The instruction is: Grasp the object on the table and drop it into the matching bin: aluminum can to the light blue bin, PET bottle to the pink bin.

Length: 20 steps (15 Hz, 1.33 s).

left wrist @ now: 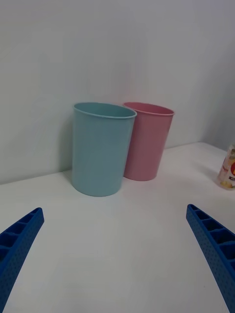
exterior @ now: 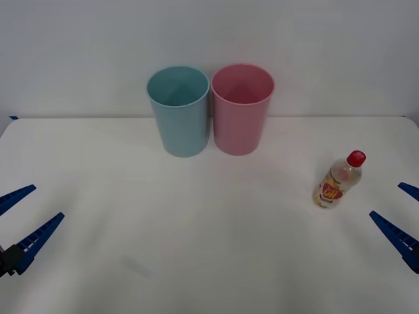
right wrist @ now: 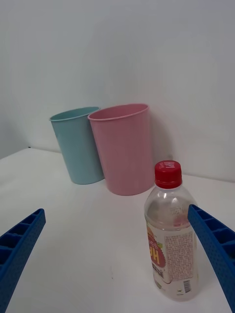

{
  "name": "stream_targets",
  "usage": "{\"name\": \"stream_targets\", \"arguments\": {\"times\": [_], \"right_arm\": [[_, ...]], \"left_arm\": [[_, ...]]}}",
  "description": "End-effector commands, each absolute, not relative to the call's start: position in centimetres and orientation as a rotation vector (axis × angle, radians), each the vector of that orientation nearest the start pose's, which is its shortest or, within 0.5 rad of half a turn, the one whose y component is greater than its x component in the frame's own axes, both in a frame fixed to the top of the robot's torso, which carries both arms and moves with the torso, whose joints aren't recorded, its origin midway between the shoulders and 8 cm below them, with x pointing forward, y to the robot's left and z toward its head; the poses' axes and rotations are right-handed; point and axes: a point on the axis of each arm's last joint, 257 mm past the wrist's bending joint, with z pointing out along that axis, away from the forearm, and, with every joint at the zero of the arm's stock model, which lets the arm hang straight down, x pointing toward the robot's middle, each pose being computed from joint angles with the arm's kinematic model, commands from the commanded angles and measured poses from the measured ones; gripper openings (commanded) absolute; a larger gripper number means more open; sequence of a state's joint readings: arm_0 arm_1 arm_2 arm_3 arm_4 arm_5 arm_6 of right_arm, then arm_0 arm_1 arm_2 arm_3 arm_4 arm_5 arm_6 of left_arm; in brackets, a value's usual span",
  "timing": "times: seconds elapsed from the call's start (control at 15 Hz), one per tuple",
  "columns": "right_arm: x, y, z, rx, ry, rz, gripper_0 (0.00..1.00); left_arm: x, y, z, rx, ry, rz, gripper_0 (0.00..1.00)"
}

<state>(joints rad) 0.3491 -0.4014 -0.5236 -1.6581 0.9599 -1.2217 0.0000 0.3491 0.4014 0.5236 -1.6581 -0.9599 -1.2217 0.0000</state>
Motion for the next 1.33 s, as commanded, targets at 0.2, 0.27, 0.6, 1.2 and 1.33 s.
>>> {"name": "stream_targets", "arguments": {"times": [0.2, 0.27, 0.6, 1.2, 1.33], "right_arm": [[33.7, -32.7, -18.1, -0.459, 1.465, 0.575, 1.0], [33.6, -32.5, -18.0, -0.471, 1.466, 0.579, 1.0], [32.4, -33.1, -18.6, -0.464, 1.494, 0.583, 1.0], [32.9, -34.9, -21.1, -0.383, 1.573, 0.417, 1.0], [33.6, -35.2, -21.8, -0.397, 1.57, 0.34, 1.0]], "left_arm": [[34.2, 33.0, -16.9, 0.465, 1.441, -0.567, 1.0], [34.2, 33.0, -16.9, 0.465, 1.441, -0.567, 1.0], [34.2, 33.0, -16.9, 0.465, 1.441, -0.567, 1.0], [34.2, 33.0, -16.9, 0.465, 1.441, -0.567, 1.0], [34.2, 33.0, -16.9, 0.465, 1.441, -0.567, 1.0]]}}
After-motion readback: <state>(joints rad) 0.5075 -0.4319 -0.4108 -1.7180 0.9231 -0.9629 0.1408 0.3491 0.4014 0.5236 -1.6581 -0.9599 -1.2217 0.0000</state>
